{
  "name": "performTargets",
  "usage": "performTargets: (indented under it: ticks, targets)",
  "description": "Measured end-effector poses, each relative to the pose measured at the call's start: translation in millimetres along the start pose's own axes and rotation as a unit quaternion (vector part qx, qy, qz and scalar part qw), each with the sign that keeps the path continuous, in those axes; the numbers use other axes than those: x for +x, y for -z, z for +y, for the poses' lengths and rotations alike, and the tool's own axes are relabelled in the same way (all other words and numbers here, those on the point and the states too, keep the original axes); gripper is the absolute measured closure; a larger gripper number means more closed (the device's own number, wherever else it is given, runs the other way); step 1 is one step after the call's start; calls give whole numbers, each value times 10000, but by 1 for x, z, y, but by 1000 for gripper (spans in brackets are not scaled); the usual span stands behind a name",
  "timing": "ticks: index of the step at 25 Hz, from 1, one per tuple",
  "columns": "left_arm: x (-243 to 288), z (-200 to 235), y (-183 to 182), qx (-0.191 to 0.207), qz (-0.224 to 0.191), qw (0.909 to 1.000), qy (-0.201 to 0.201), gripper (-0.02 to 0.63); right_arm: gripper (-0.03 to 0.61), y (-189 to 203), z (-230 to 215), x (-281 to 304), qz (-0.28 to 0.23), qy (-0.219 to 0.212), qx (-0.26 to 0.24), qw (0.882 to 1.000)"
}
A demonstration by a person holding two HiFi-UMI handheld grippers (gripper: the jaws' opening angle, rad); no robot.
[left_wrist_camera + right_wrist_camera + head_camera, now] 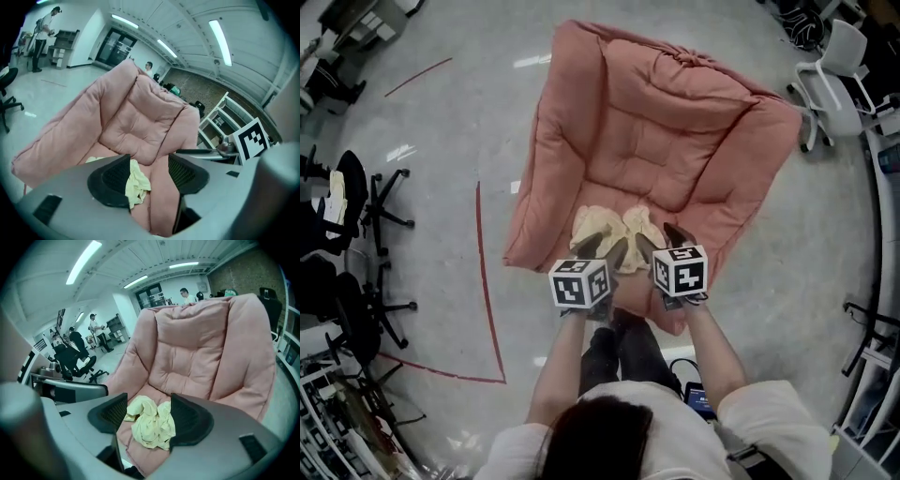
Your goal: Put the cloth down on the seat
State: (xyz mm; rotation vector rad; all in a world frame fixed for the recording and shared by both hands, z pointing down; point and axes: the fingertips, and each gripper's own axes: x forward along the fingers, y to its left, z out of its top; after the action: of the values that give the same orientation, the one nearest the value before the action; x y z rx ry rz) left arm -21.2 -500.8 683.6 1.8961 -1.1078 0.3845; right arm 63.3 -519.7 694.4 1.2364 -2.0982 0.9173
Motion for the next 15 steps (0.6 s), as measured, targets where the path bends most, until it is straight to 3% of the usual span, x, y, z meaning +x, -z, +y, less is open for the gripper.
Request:
performTargets:
  ticks: [5, 9, 13, 15]
  targets:
    - [-65, -56, -18, 292, -583, 9973, 340, 364, 306, -25, 34, -80, -712, 98, -31, 9974]
    - [-112, -93, -20, 516, -875, 9926, 666, 365, 325, -29, 70, -132, -1009, -318, -93, 9943]
    - [-157, -108, -14, 781, -1088, 9874, 847, 365, 415, -24, 104, -167, -1320, -96, -349, 9906]
    - [-174, -116, -13, 838, -1188, 9851, 922, 365, 416, -21, 121, -179, -1365, -174, -327, 9900]
